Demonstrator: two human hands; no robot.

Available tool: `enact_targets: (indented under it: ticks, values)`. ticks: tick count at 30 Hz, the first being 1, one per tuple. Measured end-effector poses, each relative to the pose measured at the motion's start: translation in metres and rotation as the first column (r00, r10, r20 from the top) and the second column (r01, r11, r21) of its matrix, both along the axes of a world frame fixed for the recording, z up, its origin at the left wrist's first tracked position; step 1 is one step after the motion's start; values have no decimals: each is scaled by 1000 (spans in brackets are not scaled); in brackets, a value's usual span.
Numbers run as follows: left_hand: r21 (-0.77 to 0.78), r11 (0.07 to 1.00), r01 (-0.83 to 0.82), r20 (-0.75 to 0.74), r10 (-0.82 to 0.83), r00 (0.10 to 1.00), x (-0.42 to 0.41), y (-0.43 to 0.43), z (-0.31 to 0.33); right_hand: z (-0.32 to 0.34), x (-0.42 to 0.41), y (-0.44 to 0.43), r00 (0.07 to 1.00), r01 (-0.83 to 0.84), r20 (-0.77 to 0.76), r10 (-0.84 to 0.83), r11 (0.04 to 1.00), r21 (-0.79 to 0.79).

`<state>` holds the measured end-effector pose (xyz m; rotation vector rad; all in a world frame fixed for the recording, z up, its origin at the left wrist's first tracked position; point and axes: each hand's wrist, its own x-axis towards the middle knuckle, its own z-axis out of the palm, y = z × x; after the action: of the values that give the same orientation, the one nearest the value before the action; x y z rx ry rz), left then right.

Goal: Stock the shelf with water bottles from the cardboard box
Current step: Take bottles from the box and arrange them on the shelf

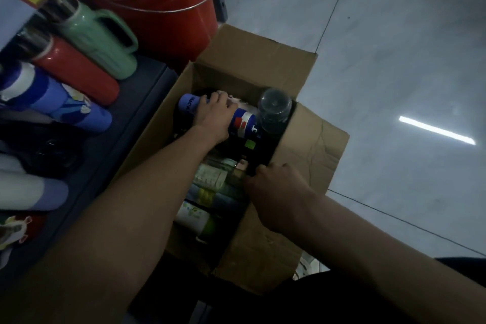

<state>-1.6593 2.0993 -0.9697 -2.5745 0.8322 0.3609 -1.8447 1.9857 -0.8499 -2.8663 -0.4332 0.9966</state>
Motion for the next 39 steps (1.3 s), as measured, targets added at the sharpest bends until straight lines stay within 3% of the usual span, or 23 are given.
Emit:
enact_targets:
  ticks: [4, 10, 12, 15, 18, 22, 25, 29, 33, 35, 39]
  values:
    - [-3, 999, -50, -10, 50, 999, -8, -1, 10, 5, 4, -1, 1000, -6, -23, 6, 1000, 5]
    - [-243, 968, -56, 22, 63, 998, -26, 33, 27, 7, 3, 11, 999, -47, 1, 47, 998, -31]
    - [-377, 920, -105, -4, 112, 994, -34, 51, 36, 9, 2, 17, 998, -68, 7, 68, 997, -28]
    - [-638, 734, -235, -94, 228, 969, -50, 76, 55, 22, 1, 26, 995, -99, 21, 100, 994, -44]
    - [-798, 502, -334, -176, 336, 925, -67, 98, 78, 40, 0, 38, 989, -127, 61, 132, 989, -80]
    - [-886, 210, -413, -286, 455, 844, -88, 127, 109, 56, -3, 59, 981, -167, 85, 175, 981, -96]
    - [-887, -6, -463, -415, 451, 790, -105, 154, 139, 64, -7, 73, 974, -193, 98, 205, 974, -119]
    - [-879, -178, -441, -475, 393, 787, -135, 202, 179, 77, -11, 90, 962, -233, 107, 249, 961, -147]
    - [-829, -352, -436, -549, 358, 755, -172, 247, 219, 96, -18, 112, 926, -233, 277, 256, 966, -113]
    - [-803, -400, -442, -578, 340, 742, -192, 265, 240, 109, -21, 130, 906, -208, 372, 202, 978, -22]
    - [-770, -503, -393, -597, 350, 722, -229, 293, 263, 138, -38, 174, 894, -177, 447, 2, 920, 350]
